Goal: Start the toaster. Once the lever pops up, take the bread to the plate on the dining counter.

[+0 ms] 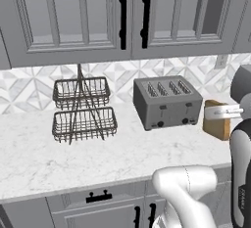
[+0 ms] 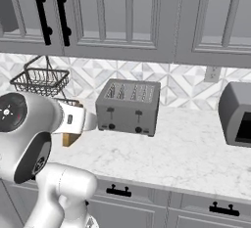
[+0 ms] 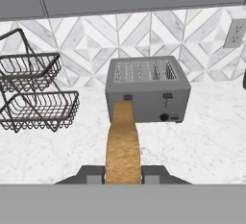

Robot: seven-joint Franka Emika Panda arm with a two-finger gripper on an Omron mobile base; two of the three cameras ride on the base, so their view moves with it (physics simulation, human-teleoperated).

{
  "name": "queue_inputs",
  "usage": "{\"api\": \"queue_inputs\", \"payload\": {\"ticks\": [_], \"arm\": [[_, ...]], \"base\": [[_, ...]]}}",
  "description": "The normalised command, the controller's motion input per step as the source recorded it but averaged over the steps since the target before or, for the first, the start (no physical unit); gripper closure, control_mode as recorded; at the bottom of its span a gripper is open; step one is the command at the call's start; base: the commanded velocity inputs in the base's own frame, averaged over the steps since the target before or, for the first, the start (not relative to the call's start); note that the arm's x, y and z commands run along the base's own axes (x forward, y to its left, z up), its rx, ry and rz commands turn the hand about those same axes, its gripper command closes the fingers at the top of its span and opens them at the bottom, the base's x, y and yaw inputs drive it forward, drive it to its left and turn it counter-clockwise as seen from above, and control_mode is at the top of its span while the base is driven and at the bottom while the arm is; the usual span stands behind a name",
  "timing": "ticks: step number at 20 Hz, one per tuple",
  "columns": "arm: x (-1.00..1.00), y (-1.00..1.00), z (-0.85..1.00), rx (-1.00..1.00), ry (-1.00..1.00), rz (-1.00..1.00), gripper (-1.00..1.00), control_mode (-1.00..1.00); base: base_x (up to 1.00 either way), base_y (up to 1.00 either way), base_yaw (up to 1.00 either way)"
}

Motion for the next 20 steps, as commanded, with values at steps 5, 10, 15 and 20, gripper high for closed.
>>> {"api": "queue_inputs", "payload": {"ticks": [5,10,15,20], "arm": [[0.00,0.00,0.00,0.00,0.00,0.00,1.00,1.00],[0.00,0.00,0.00,0.00,0.00,0.00,1.00,1.00],[0.00,0.00,0.00,0.00,0.00,0.00,1.00,1.00],[0.00,0.00,0.00,0.00,0.00,0.00,1.00,1.00]], "base": [[-0.39,-0.60,0.16],[-0.01,-0.77,0.47],[-0.06,-0.79,0.49],[-0.17,-0.60,0.65]]}}
